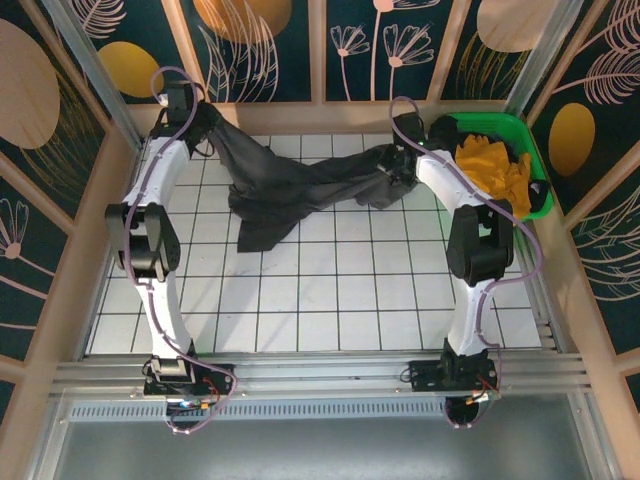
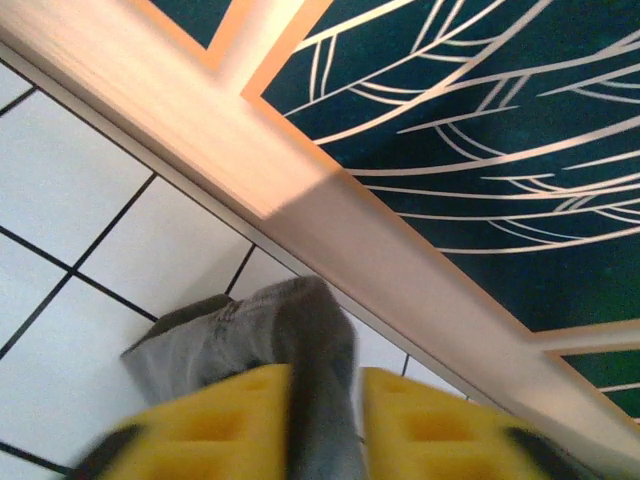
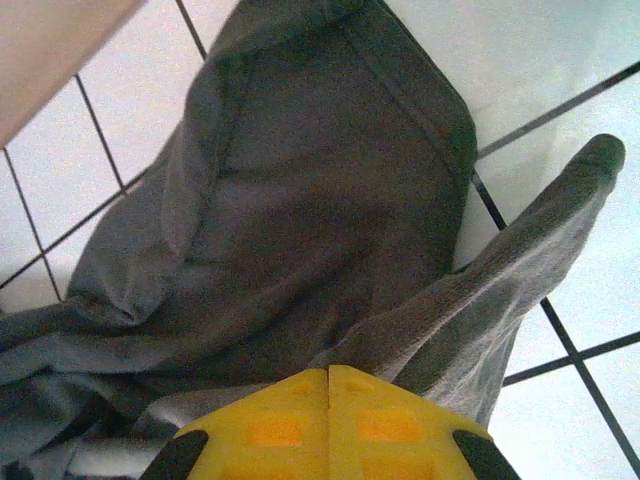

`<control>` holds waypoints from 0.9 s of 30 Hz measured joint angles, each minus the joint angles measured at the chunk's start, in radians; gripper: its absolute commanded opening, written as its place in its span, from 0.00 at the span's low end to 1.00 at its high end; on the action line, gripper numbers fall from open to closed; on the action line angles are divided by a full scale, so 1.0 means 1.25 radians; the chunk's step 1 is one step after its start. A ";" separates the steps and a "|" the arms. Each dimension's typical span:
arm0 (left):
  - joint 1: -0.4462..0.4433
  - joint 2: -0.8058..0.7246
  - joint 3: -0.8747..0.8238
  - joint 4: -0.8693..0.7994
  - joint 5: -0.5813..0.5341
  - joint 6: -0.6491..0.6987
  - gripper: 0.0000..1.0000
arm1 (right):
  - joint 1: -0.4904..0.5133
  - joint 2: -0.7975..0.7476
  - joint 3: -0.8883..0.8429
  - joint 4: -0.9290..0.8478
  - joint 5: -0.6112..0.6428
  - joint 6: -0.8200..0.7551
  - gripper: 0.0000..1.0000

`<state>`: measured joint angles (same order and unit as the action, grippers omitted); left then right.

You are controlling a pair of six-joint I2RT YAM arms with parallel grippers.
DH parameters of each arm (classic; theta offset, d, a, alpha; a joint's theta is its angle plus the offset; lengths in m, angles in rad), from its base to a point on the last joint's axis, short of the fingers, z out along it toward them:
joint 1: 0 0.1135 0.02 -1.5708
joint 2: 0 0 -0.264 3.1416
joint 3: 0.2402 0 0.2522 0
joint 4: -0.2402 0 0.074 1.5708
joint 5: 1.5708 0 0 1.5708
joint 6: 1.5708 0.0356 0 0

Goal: Fold and stack the t-shirts

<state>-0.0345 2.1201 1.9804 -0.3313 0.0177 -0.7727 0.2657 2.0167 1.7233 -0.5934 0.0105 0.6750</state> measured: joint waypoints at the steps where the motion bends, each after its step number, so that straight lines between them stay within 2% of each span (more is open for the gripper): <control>1: 0.000 0.011 0.006 0.000 0.001 0.003 0.86 | 0.000 0.000 -0.004 -0.002 0.000 -0.003 0.00; 5: 0.000 -0.005 -0.030 0.008 0.002 0.005 0.81 | 0.000 -0.003 -0.026 -0.006 -0.007 -0.013 0.00; 10: -0.013 -0.204 -0.329 0.008 -0.003 -0.015 0.65 | 0.000 -0.005 -0.044 -0.009 -0.014 -0.021 0.00; 13: -0.029 -0.327 -0.524 0.012 0.007 -0.037 0.64 | 0.000 -0.008 -0.045 -0.011 -0.020 -0.030 0.00; 16: -0.053 -0.381 -0.663 0.015 0.039 -0.060 0.68 | 0.000 -0.011 -0.045 -0.012 -0.027 -0.036 0.00; 19: -0.084 -0.359 -0.719 0.028 0.069 -0.078 0.67 | 0.000 -0.012 -0.049 -0.012 -0.030 -0.042 0.00; 22: -0.109 -0.302 -0.717 0.055 0.088 -0.093 0.55 | -0.001 -0.014 -0.059 -0.014 -0.031 -0.049 0.00; 27: -0.117 -0.201 -0.703 0.053 0.089 -0.096 0.55 | -0.002 -0.014 -0.068 -0.014 -0.037 -0.054 0.00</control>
<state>-0.1802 1.8683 1.1015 -0.2646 0.1295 -0.8921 0.2630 1.9995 1.6379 -0.6109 -0.0357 0.6075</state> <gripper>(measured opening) 0.549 0.057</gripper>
